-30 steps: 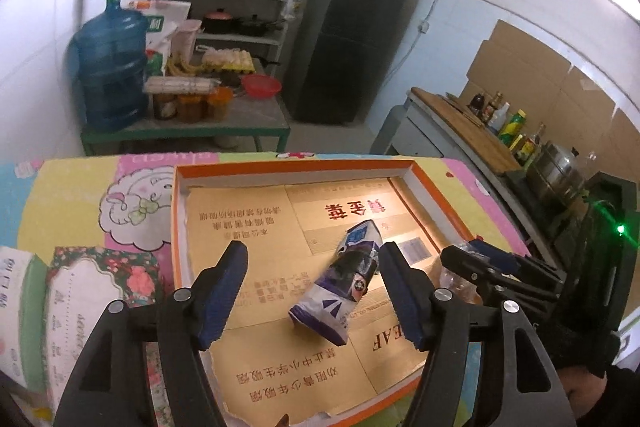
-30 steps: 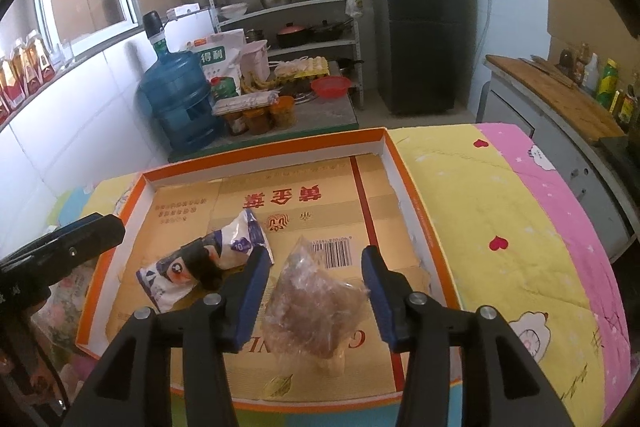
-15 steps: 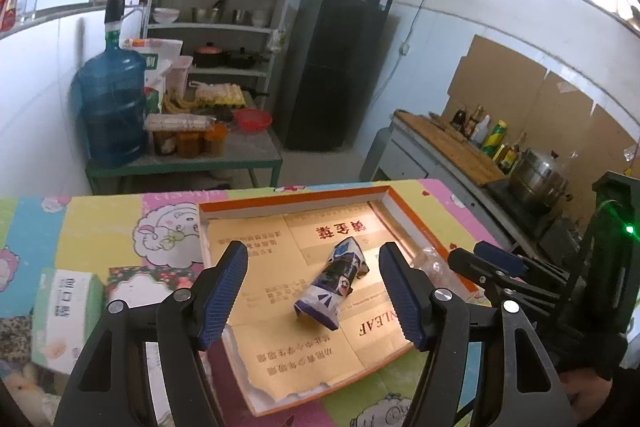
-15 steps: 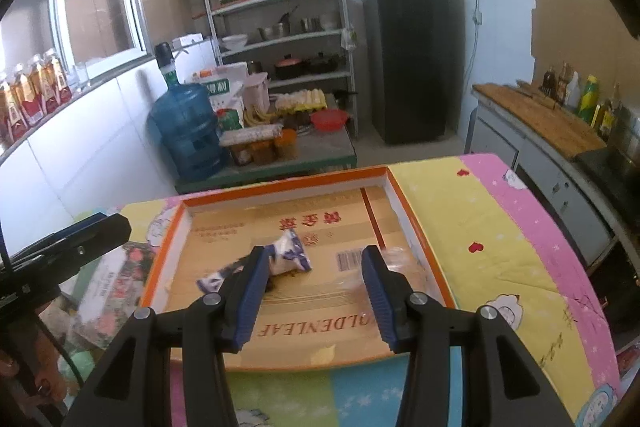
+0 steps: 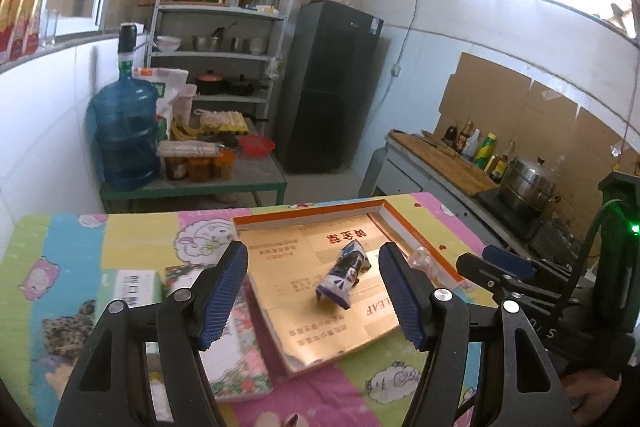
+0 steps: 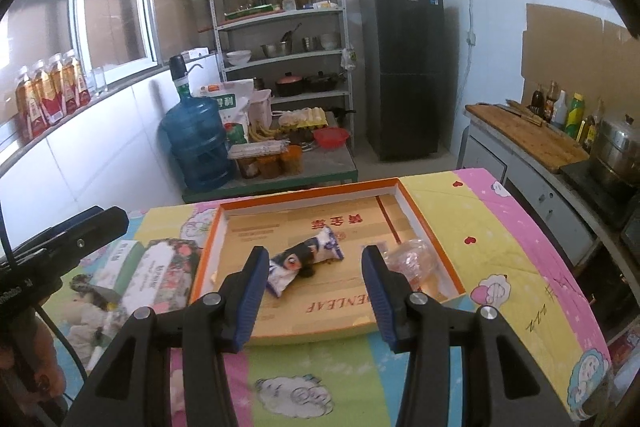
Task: Organize soft objects
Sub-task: 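Move both tools back from the box toward the pile of soft items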
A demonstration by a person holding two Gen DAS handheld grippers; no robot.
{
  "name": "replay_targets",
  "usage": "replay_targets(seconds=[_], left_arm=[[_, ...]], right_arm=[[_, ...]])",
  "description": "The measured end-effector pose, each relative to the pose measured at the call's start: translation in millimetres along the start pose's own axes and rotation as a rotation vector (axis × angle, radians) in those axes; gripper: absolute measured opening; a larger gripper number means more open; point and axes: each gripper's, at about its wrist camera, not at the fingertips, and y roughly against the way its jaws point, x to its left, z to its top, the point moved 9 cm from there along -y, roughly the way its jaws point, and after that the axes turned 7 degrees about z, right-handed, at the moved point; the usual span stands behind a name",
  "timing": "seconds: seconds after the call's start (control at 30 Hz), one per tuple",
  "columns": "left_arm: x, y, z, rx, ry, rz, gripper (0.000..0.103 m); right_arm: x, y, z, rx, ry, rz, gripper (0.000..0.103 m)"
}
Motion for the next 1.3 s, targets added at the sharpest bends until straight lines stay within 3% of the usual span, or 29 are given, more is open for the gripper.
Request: replay_targets(seconds=[0.7,0.97,1.3], left_arm=[[52,99,-16,-0.038,-0.044,0.066,0.07],[75,126,-31,-0.033,-0.022,0.06,0.07],[133,156,-55,-0.019,0.043,0.129,0.07]], right_arm=[[88,62,-20,-0.054,0.038,0.003,0.048],[122,74,-36,-0.048,0.05,0.021,0.048],[163,75,-52,-0.027,0.072,0.056,0.048]])
